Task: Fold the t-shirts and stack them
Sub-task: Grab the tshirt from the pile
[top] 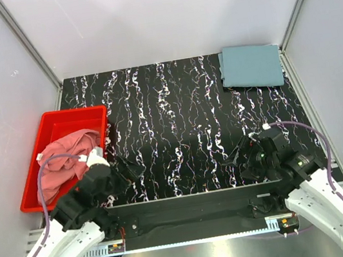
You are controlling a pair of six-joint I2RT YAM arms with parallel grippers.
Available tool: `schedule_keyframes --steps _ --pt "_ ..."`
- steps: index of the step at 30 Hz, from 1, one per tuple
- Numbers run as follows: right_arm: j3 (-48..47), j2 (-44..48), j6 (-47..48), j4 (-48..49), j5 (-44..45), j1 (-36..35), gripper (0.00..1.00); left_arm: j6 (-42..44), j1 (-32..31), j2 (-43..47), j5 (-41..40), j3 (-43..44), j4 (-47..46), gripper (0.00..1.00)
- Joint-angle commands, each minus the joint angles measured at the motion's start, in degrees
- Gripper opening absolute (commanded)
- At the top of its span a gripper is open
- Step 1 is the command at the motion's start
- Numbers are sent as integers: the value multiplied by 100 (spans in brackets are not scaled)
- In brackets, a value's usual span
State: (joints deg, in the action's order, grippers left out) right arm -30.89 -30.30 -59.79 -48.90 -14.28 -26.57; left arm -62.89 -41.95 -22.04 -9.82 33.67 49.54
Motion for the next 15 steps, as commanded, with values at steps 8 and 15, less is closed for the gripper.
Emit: schedule_keyframes --steps 8,15 --pt "-1665 -1582 1460 -700 428 -6 100 2577 2630 -3059 170 2072 637 99" --pt "-1701 -2075 1698 -471 -109 2 100 2888 5494 -3815 -503 2706 733 99"
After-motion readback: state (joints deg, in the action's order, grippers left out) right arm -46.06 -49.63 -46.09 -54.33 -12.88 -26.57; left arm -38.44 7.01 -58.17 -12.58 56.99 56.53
